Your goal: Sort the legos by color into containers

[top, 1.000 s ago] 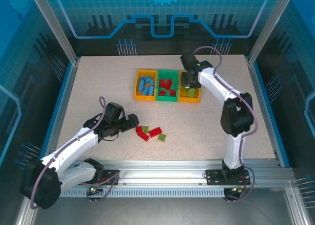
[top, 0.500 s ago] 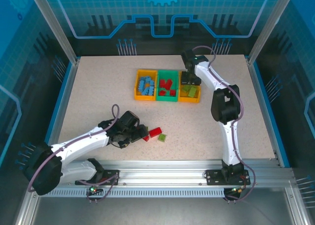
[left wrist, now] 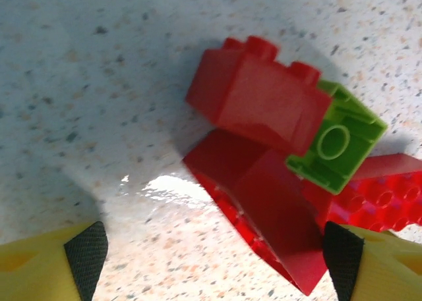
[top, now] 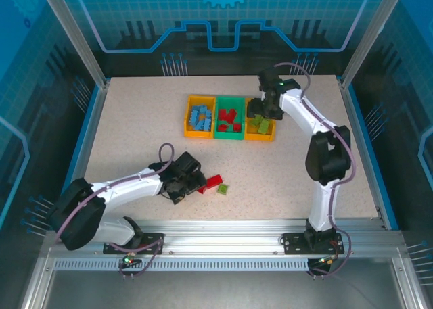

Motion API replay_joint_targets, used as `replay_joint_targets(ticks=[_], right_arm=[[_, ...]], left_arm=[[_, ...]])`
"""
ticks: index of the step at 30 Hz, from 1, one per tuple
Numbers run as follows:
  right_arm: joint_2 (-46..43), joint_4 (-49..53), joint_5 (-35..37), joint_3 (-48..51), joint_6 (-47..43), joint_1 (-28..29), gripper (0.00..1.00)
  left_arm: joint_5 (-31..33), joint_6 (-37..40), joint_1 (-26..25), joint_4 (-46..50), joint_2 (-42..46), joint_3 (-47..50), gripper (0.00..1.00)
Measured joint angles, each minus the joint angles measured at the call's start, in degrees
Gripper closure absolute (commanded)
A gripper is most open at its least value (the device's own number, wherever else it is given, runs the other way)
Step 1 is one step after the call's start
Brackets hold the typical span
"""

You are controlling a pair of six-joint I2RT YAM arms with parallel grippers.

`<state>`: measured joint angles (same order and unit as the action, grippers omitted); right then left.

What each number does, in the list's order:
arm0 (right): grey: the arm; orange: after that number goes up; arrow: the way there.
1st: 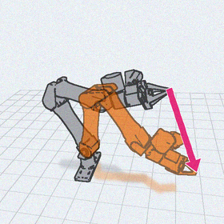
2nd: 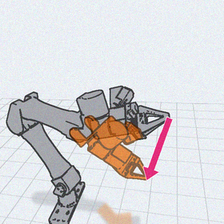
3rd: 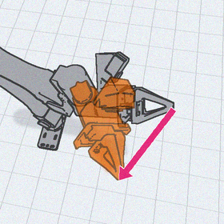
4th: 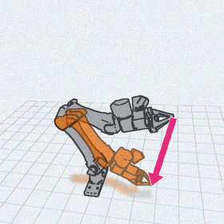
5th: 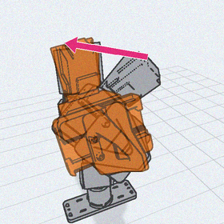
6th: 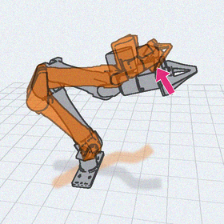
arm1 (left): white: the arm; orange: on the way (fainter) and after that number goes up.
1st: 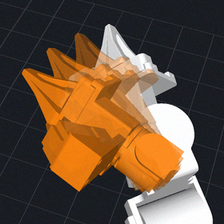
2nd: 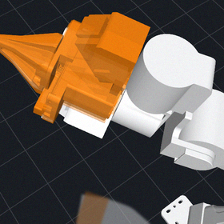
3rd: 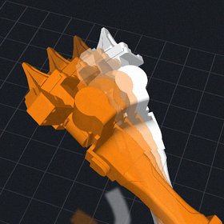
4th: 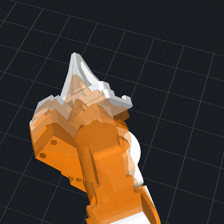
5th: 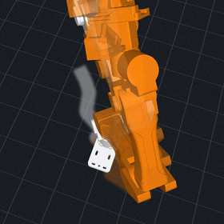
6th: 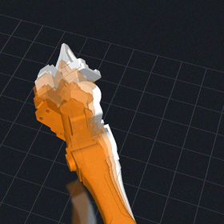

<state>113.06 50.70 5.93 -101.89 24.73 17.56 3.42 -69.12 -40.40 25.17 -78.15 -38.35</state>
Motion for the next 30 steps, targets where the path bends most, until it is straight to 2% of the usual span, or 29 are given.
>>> replay_joint_targets(ticks=[4, 7, 11, 16, 23, 30], right_arm=[[-6.3, -2.6, -0.4, 7.3, -1.1, 0.0, 0.15], [-9.8, -3.9, -0.4, 12.4, -1.7, -0.3, 0.14], [-12.4, -5.0, -0.4, 17.4, -2.1, -1.8, 0.14], [-14.8, -5.8, -0.4, 21.3, -2.3, -4.2, 0.14], [-16.6, -6.7, -0.4, 23.6, -2.4, -4.6, 0.13], [-18.5, -8.3, -1.4, 28.8, -2.3, -4.5, 0.13]], left_arm=[[0.0, 0.0, 0.0, -1.4, -3.7, -2.2, 0.31], [0.0, 0.1, -0.1, -1.7, -6.1, -3.5, 0.38], [0.0, 0.0, -0.1, -2.2, -7.1, -3.9, 0.45], [0.0, -0.2, -0.2, -2.1, -7.1, -3.9, 0.61], [0.9, 0.2, -0.2, -1.0, -5.3, -3.9, 0.69], [1.4, 0.5, -0.3, 2.0, -0.9, -5.0, 0.71]])
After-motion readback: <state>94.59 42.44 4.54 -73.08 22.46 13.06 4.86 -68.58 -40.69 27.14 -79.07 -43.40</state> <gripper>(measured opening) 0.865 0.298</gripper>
